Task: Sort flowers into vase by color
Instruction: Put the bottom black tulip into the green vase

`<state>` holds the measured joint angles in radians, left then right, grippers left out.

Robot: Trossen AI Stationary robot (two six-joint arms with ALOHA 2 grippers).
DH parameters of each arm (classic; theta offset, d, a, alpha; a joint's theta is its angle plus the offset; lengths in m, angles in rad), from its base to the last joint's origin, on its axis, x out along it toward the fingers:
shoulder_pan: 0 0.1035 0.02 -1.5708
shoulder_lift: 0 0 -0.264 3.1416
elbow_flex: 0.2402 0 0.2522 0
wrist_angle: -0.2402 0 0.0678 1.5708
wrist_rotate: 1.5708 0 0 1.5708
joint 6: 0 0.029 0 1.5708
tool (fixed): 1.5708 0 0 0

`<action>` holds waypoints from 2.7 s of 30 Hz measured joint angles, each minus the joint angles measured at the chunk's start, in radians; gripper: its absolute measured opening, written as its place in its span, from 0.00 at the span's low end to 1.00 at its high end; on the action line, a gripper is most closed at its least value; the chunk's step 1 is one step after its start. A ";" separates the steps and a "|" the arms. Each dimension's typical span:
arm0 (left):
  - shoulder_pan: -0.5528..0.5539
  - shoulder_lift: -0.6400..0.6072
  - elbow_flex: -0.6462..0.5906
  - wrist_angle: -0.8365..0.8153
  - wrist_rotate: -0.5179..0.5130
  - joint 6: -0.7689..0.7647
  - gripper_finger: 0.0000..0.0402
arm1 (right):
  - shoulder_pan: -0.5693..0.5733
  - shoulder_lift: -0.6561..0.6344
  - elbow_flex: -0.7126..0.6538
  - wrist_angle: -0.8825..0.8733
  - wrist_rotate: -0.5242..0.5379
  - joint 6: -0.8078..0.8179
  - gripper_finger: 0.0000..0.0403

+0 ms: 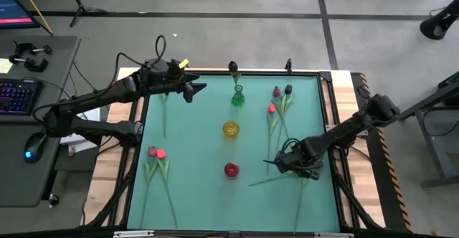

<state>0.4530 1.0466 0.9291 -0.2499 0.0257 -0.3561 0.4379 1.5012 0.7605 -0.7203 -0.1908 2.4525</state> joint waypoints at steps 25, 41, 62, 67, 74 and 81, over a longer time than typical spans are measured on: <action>0.000 0.000 0.000 0.040 -0.004 -0.018 0.71 | 0.001 0.077 0.045 -0.034 0.070 -0.326 0.03; 0.000 0.000 0.000 0.057 -0.015 -0.017 0.71 | -0.005 -0.034 0.211 -0.085 -0.077 -1.006 0.00; 0.000 0.000 0.000 0.100 -0.015 -0.036 0.71 | -0.163 -0.525 0.213 0.103 -0.212 -1.248 0.00; 0.000 0.000 0.000 0.133 -0.015 -0.059 0.71 | -0.193 -0.596 0.213 0.191 -0.216 -1.248 0.00; 0.000 0.000 0.000 0.156 -0.015 -0.060 0.71 | -0.219 -0.643 0.213 0.208 -0.232 -1.221 0.00; 0.000 0.000 0.000 0.156 -0.014 -0.060 0.71 | -0.240 -0.686 0.213 0.172 -0.228 -1.203 0.00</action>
<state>0.4530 1.0470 0.9291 -0.0940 0.0113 -0.4164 0.1984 0.8149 0.9733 -0.5487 -0.4186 1.2497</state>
